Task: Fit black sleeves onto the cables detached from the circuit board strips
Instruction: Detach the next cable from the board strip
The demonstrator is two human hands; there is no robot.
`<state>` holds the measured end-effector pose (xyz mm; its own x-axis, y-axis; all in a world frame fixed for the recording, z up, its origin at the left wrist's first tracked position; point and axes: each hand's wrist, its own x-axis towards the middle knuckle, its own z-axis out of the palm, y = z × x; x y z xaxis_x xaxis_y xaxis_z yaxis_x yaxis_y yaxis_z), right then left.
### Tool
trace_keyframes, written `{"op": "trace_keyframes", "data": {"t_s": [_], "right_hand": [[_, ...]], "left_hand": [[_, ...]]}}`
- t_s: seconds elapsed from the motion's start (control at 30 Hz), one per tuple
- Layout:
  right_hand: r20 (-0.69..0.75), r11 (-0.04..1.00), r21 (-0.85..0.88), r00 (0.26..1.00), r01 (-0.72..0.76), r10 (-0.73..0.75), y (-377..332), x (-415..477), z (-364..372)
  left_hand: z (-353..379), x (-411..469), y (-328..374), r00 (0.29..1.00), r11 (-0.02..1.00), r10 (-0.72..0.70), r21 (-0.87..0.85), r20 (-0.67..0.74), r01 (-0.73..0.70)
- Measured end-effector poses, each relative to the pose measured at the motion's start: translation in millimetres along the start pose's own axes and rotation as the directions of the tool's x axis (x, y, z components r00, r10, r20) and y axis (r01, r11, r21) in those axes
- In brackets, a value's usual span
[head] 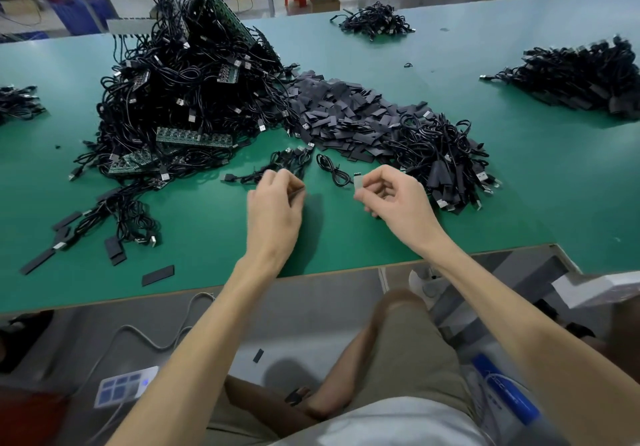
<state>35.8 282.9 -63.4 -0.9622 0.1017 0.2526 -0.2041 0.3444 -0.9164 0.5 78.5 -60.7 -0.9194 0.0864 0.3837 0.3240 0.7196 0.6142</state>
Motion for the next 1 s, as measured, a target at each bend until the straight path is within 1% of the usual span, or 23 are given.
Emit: {"op": "trace_keyframes", "data": {"t_s": [0.07,0.1,0.17,0.23,0.33,0.4,0.47,0.57,0.77,0.93,1.0], "right_hand": [[-0.013,1.0,0.019,1.0,0.024,-0.024,-1.1,-0.1,-1.9],[-0.02,0.999,0.018,0.999,0.048,-0.048,-2.1,-0.3,-2.1],[-0.044,0.996,0.023,0.995,0.089,-0.088,-3.9,-0.8,-2.8],[-0.071,0.993,0.028,0.991,0.117,-0.115,-4.7,-0.5,-3.8],[-0.105,0.99,0.051,0.987,0.13,-0.124,-4.7,-1.2,-4.6],[-0.143,0.989,0.061,0.982,0.131,-0.122,-5.1,-2.0,-5.5],[-0.199,0.987,0.079,0.972,0.141,-0.123,-6.2,-2.8,-7.3],[-0.247,0.986,0.079,0.961,0.145,-0.121,-6.2,-3.2,-8.8],[-0.26,0.988,0.089,0.961,0.126,-0.099,-5.2,-2.4,-8.4],[-0.264,0.99,0.078,0.96,0.115,-0.091,-4.5,-2.1,-7.5],[-0.266,0.99,0.078,0.96,0.115,-0.09,-4.2,-1.5,-7.3]], "left_hand": [[-8.5,3.0,-9.5,0.998,0.973,0.02,0.232,-0.058,-0.006],[-11.7,3.4,-11.6,0.996,0.95,0.026,0.314,-0.082,0.001],[-14.7,0.7,-8.4,0.993,0.922,0.072,0.387,-0.094,-0.03],[-12.7,-4.3,0.7,0.983,0.917,0.18,0.367,-0.034,-0.155],[-2.1,-11.9,17.8,0.934,0.916,0.312,0.207,0.173,-0.344],[9.8,-15.9,28.9,0.879,0.893,0.364,0.152,0.308,-0.423],[23.7,-19.4,39.9,0.839,0.878,0.392,0.117,0.379,-0.463],[39.6,-20.7,53.6,0.817,0.875,0.416,0.068,0.399,-0.479],[54.5,-11.0,56.6,0.822,0.858,0.392,0.159,0.413,-0.489],[37.6,-0.4,47.1,0.785,0.843,0.465,0.065,0.409,-0.533],[30.9,-1.9,42.1,0.778,0.828,0.487,0.072,0.397,-0.556]]}}
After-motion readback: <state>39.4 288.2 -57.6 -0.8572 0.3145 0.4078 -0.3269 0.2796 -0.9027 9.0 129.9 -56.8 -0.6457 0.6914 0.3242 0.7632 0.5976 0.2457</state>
